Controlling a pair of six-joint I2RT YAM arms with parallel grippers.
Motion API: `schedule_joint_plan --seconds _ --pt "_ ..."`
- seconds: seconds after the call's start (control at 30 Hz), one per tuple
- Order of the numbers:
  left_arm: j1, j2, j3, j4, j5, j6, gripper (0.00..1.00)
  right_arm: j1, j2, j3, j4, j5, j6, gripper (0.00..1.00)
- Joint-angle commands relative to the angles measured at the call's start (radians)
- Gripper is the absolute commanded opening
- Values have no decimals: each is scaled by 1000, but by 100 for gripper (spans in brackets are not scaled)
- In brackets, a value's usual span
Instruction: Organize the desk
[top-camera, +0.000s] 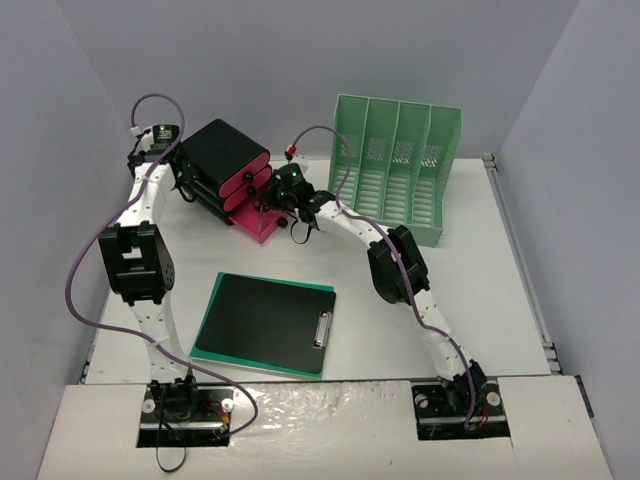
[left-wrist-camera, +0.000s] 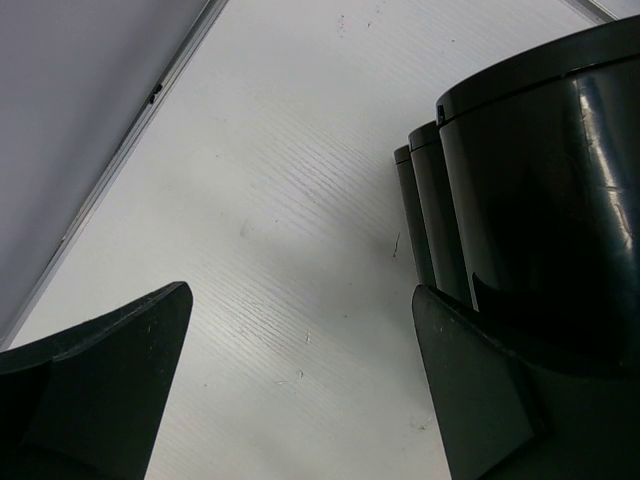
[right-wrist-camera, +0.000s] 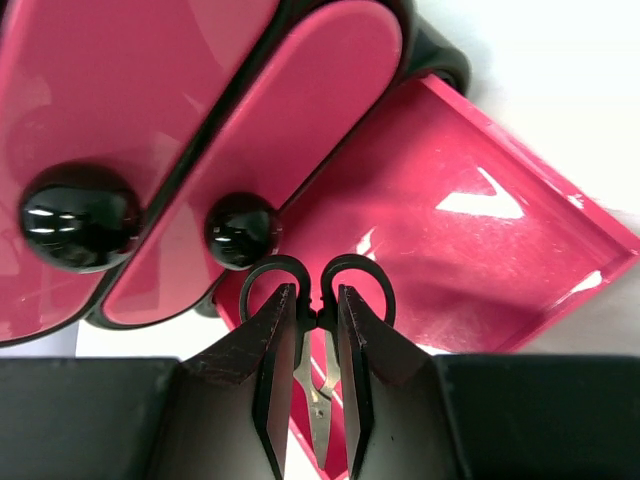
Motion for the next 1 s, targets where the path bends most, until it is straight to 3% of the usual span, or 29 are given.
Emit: schedule_joint_plan --seconds 0.0,0.33,0.7,0.97 --pt "-5 -47 50 12 -19 14 90 7 -46 -25 84 54 27 0" --pt "-5 -42 48 12 -17 13 90 8 -50 -66 84 97 48 1" --pt "-6 -42 51 13 -15 13 90 13 -66 -68 86 77 10 60" --pt "-5 -46 42 16 -20 14 90 12 -108 -63 90 26 -43 65"
